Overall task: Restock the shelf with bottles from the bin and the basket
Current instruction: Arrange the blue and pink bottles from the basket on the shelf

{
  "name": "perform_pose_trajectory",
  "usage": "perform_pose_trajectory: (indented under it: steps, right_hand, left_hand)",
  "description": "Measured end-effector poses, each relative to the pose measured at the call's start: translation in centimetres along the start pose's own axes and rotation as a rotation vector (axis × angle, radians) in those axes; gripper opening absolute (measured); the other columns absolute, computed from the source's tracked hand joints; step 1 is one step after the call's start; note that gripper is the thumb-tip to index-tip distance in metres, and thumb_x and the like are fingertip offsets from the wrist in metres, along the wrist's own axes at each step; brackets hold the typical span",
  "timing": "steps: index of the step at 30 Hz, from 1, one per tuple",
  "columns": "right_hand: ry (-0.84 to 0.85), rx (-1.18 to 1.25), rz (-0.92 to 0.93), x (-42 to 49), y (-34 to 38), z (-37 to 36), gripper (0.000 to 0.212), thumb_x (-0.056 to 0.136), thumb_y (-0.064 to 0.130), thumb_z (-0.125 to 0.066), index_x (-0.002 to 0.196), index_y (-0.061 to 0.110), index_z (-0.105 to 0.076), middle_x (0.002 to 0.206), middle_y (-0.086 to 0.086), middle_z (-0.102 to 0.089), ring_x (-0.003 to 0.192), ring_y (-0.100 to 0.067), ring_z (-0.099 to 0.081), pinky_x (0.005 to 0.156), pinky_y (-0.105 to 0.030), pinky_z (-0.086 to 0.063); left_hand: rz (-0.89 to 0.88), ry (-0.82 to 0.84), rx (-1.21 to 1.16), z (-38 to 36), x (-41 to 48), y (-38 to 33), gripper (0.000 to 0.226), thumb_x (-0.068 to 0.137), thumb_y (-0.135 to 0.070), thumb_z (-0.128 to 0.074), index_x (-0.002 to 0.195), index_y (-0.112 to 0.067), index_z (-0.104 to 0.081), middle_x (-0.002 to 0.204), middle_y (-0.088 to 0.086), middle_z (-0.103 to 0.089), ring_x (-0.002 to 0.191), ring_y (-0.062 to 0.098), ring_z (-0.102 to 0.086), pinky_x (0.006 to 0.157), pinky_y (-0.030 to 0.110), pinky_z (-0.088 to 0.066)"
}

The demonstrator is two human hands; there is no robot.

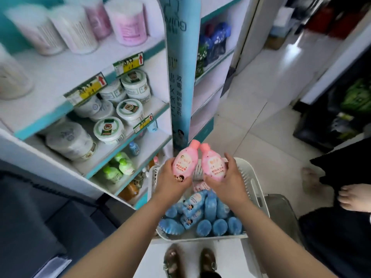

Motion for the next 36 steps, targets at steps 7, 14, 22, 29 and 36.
perform_pose_trajectory:
  steps: [7, 14, 22, 29, 36]
  right_hand:
    - [0.098, 0.212, 0.165, -3.2, 8.5, 1.5, 0.064, 0.063, 0.014, -0.084, 0.111, 0.030, -0.044, 0.101, 0.009, -0.058, 0.087, -0.009, -0.060, 0.065, -0.024, -0.050]
    - [0.399, 0.447, 0.402, -10.0, 18.0, 0.2, 0.053, 0.076, 0.020, -0.077, 0.113, 0.039, -0.045, 0.105, 0.009, -0.061, 0.089, -0.004, -0.062, 0.067, -0.019, -0.050]
    - [0.691, 0.560, 0.604, -21.3, 27.0, -5.0, 0.046, 0.078, 0.029, -0.074, 0.114, 0.044, -0.049, 0.117, 0.008, -0.062, 0.105, -0.009, -0.062, 0.086, -0.031, -0.052]
    - [0.839, 0.555, 0.759, -35.6, 34.3, -11.5, 0.044, 0.077, 0.014, -0.076, 0.105, 0.037, -0.053, 0.102, 0.014, -0.064, 0.088, 0.006, -0.062, 0.075, -0.017, -0.049]
    - [0.958, 0.578, 0.796, -49.6, 39.4, -19.3, 0.045, 0.076, 0.012, -0.075, 0.104, 0.038, -0.051, 0.104, 0.013, -0.064, 0.085, 0.008, -0.062, 0.068, -0.012, -0.048]
  left_hand:
    - [-0.087, -0.188, -0.088, 7.0, -6.1, -5.4, 0.079, 0.071, -0.022, -0.078, 0.137, -0.022, -0.034, 0.117, -0.002, -0.055, 0.097, 0.013, -0.058, 0.082, 0.028, -0.051]
    - [-0.127, -0.473, -0.198, 14.5, -16.2, -8.9, 0.061, 0.066, -0.040, -0.076, 0.115, -0.022, -0.045, 0.090, -0.014, -0.060, 0.070, -0.005, -0.060, 0.060, 0.018, -0.051]
    - [-0.133, -0.796, -0.259, 24.6, -29.5, -7.1, 0.058, 0.067, -0.034, -0.081, 0.109, -0.024, -0.042, 0.093, -0.006, -0.063, 0.078, 0.010, -0.066, 0.068, 0.038, -0.059]
    - [-0.121, -1.007, -0.273, 33.8, -43.7, -1.6, 0.052, 0.074, -0.027, -0.078, 0.109, -0.031, -0.039, 0.095, -0.007, -0.063, 0.080, 0.005, -0.065, 0.066, 0.028, -0.057]
    - [-0.053, -1.211, -0.145, 43.7, -58.7, 4.0, 0.053, 0.073, -0.024, -0.079, 0.111, -0.032, -0.042, 0.093, -0.013, -0.060, 0.076, -0.003, -0.061, 0.066, 0.023, -0.053]
Point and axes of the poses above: each hand's wrist, its own x-axis towards the middle knuckle, its own z-axis out of the back of the hand, y = z × x, the point moved 9 cm from there along x, towards the middle knuckle
